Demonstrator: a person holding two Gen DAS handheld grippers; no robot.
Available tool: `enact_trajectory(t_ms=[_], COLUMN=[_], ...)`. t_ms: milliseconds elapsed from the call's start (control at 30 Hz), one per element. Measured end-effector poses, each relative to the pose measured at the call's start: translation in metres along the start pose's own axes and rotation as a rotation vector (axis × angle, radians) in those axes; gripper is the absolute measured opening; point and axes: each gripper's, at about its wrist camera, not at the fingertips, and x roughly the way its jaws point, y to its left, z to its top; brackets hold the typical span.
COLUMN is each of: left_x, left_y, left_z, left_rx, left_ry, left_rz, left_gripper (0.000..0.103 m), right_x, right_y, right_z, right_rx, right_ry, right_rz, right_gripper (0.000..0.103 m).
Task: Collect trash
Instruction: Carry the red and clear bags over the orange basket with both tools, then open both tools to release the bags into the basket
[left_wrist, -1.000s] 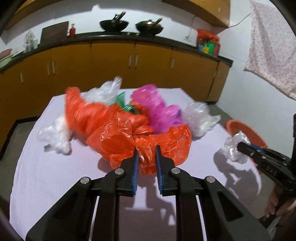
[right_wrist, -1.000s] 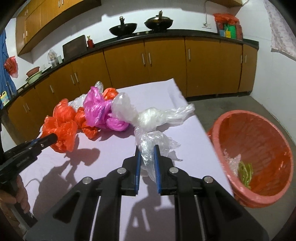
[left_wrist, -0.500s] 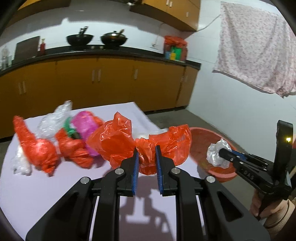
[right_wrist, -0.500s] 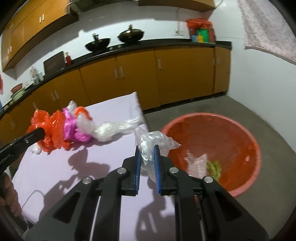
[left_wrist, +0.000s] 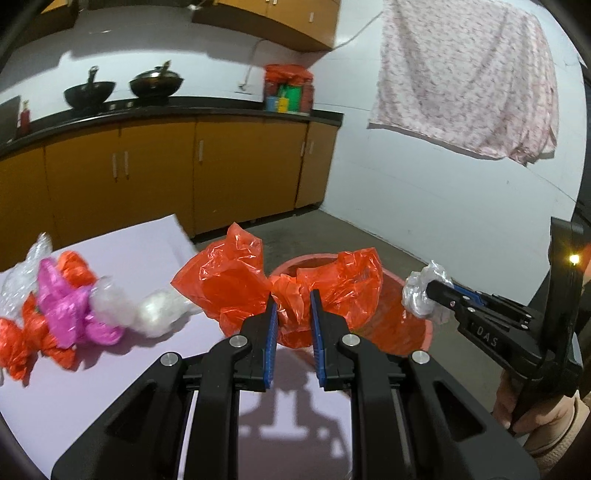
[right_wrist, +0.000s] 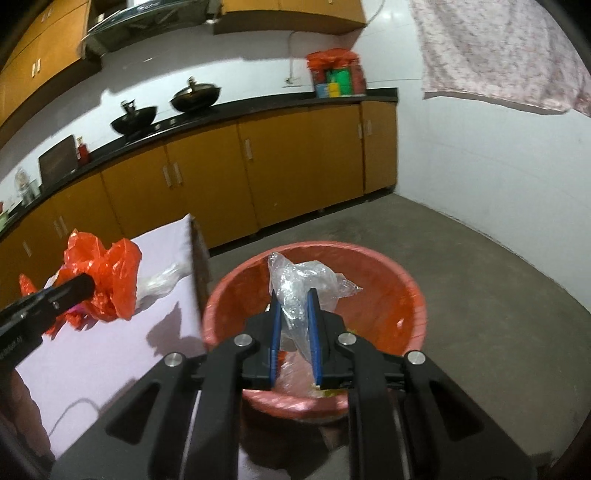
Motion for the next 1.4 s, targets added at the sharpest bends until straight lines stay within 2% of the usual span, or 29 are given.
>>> enact_trajectory(t_ms=[400, 1033, 1233, 1267, 1400], left_x=[0.035, 0.074, 0.083, 0.084, 0.085], left_y=[-0.024, -0.03, -0.031, -0.03, -0.026], left_z=[0.007, 0.004, 0.001, 0.001, 0.0], left_rx=[0.058, 0.064, 0.071, 0.068, 0.053], left_ry=[0.014, 0.067, 0.089, 0.09, 0.098], left_rz=[-0.038, -0.061, -0.076, -0.077, -0.084], left_gripper=[0.017, 0.017, 0.018, 0.018, 0.033], right_x=[0.014, 0.046, 0.051, 0.052, 0.052], right_y=[-0.026, -0.037, -0.042, -0.043, -0.044], right_z=[0.014, 0.02, 0.025, 0.025, 0.024], right_rx=[0.045, 0.082, 0.094, 0.097, 0.105], right_ry=[-0.035, -0.02, -0.025, -0.024, -0.024], right_rz=[-0.028, -0.007, 0.0, 0.004, 0.01], right_gripper=[0.015, 0.015, 0.019, 0.022, 0.032])
